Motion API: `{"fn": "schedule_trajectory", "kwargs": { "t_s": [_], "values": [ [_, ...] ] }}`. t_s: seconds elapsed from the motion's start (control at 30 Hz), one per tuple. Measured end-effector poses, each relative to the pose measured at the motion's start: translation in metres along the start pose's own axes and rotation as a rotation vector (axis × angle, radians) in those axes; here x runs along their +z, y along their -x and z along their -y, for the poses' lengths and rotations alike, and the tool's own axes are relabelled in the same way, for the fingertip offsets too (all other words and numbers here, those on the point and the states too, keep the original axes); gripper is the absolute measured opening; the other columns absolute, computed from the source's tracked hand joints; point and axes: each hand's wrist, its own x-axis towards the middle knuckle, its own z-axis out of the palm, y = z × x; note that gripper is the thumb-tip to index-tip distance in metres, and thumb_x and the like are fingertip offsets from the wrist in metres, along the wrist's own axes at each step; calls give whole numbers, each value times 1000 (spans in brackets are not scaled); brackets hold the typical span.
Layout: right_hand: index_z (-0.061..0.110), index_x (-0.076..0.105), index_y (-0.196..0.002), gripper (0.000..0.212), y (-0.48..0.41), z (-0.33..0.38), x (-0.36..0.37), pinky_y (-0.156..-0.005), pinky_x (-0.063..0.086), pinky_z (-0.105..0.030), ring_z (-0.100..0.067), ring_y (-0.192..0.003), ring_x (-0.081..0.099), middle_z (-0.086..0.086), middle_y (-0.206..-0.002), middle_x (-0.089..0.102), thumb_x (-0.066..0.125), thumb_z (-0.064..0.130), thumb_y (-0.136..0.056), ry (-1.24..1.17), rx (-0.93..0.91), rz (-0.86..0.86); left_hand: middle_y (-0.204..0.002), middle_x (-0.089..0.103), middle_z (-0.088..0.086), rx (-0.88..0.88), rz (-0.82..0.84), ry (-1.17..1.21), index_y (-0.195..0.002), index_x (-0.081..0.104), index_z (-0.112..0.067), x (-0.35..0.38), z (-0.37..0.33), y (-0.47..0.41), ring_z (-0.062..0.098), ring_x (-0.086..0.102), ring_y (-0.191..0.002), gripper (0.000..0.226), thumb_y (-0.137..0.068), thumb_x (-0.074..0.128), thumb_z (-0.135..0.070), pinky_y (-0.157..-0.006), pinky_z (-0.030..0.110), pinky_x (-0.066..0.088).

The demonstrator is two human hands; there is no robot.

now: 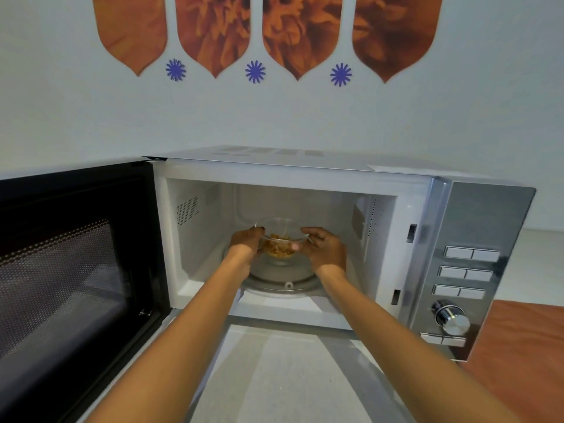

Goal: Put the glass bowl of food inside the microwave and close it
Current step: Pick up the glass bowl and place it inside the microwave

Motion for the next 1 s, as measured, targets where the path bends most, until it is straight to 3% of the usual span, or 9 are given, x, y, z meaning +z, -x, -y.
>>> {"fn": "schedule_trajectory", "kwargs": {
  "t_s": [0.3,0.43,0.6,0.73,0.77,0.8,0.87,0.93,1.0],
  "values": [
    [5,70,-105,35,-6,-10,3,-99,52,-37,-22,-102,65,-10,-109,70,76,-6,-72,12,-30,11,-100,61,17,25,21,18,-74,56,-8,-1,10,-15,29,59,-91,20,-94,54,-13,-75,31,52],
    [7,70,-105,35,-8,-14,5,-100,52,-41,-20,-101,64,-8,-109,71,75,-5,-73,6,-35,14,-100,61,16,24,9,-11,-75,55,-9,-2,12,-18,29,59,-91,20,-93,54,-16,-90,39,52],
    [6,67,-111,40,-5,-12,3,-98,50,-29,-22,-112,62,-12,-118,68,76,-3,-73,29,-37,53,-100,63,16,26,17,-71,-86,61,-5,-4,15,-20,28,60,-91,17,-93,55,-20,-95,40,51],
    [16,55,-130,50,-4,-3,-3,-109,42,-37,-27,-130,49,-8,-138,55,72,20,-83,131,-27,102,-90,62,17,56,-17,-150,-107,64,1,-7,14,-21,27,56,-79,54,-96,44,-48,-80,36,50],
    [17,49,-136,51,-5,2,-4,-110,38,-38,-27,-133,45,-7,-144,49,63,31,-89,137,1,95,-98,64,22,40,-8,-130,-119,61,2,-8,13,-21,29,57,-83,67,-97,34,-55,-81,34,47],
    [17,43,-140,53,-7,6,-3,-111,35,-39,-28,-136,42,-7,-149,43,52,41,-94,101,68,97,-120,62,22,10,19,-73,-133,52,0,-8,12,-20,31,59,-100,75,-97,24,-59,-91,35,45],
    [16,30,-148,69,-14,10,0,-115,27,-41,-28,-142,34,-6,-156,32,28,61,-94,-101,278,150,-153,37,13,-28,83,90,-147,34,-6,-6,10,-15,31,39,-138,80,-96,11,-62,-116,38,28],
    [15,20,-151,84,-22,8,6,-121,20,-43,-28,-145,27,-7,-159,24,16,71,-88,-229,400,184,-157,29,11,-41,128,221,-149,29,-7,-4,8,-7,28,28,-145,81,-95,7,-63,-120,38,19],
    [13,22,-150,89,-25,5,10,-122,19,-42,-26,-145,28,-8,-157,27,13,74,-86,-275,427,174,-155,33,13,-54,151,301,-148,31,-6,-3,8,-1,28,31,-144,85,-93,6,-66,-119,37,21]
  ]
}}
